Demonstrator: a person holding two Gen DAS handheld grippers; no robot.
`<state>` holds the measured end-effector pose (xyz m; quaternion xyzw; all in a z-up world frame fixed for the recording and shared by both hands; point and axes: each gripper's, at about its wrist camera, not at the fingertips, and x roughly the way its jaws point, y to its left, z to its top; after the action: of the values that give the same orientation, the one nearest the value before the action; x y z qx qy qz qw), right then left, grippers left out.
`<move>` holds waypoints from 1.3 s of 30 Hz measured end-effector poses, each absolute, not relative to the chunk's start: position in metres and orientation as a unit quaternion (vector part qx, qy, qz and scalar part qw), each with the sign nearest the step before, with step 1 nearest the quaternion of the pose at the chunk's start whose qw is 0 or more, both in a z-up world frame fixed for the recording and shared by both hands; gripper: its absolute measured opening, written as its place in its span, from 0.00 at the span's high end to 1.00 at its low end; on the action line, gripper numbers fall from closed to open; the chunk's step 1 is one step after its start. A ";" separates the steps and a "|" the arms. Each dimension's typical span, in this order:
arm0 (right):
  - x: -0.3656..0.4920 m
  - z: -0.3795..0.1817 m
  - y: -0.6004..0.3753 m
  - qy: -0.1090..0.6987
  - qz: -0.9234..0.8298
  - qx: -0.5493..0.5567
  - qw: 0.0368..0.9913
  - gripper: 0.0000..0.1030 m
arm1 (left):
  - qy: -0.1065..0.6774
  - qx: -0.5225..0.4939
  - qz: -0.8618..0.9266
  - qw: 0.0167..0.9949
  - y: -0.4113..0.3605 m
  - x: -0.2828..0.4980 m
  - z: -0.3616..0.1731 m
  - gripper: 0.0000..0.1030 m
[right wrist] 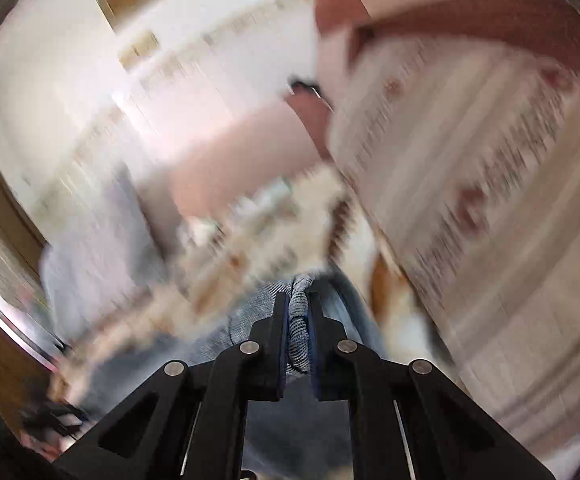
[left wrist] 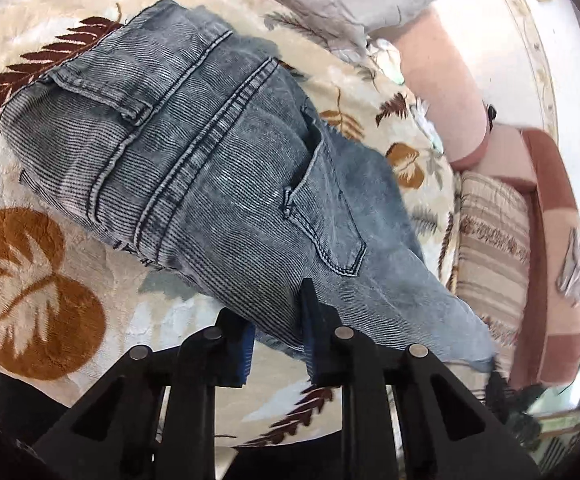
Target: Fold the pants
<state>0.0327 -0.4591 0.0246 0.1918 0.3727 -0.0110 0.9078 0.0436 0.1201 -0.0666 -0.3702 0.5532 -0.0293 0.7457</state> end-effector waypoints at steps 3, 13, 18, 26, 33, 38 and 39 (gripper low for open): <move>0.004 -0.042 -0.469 0.448 -0.035 0.211 0.868 0.92 | 0.570 -0.366 -0.027 0.735 0.120 0.040 -0.081 0.84; 0.017 -0.021 -0.503 0.411 -0.058 0.272 0.868 0.44 | 0.574 -0.361 -0.029 0.734 0.121 0.039 -0.085 0.83; 0.076 -0.032 -0.488 0.437 -0.026 0.299 0.848 0.43 | 0.578 -0.366 -0.028 0.729 0.122 0.040 -0.085 0.83; 0.108 0.022 -0.465 0.350 0.029 0.245 0.904 0.95 | 0.538 -0.378 -0.043 0.752 0.124 0.040 -0.067 0.84; 0.121 -0.052 -0.478 0.476 -0.065 0.238 0.844 0.81 | 0.579 -0.353 -0.049 0.734 0.125 0.037 -0.082 0.84; 0.066 -0.039 -0.498 0.417 -0.049 0.302 0.856 0.53 | 0.552 -0.304 -0.127 0.766 0.139 0.010 -0.036 0.84; 0.057 -0.040 -0.498 0.418 -0.047 0.304 0.855 0.53 | 0.534 -0.299 -0.127 0.781 0.147 0.006 -0.024 0.81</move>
<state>0.0570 -0.4985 -0.0398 0.3036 0.4179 -0.0468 0.8550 0.0062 0.1471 -0.0242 -0.2988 0.5340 -0.1266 0.7807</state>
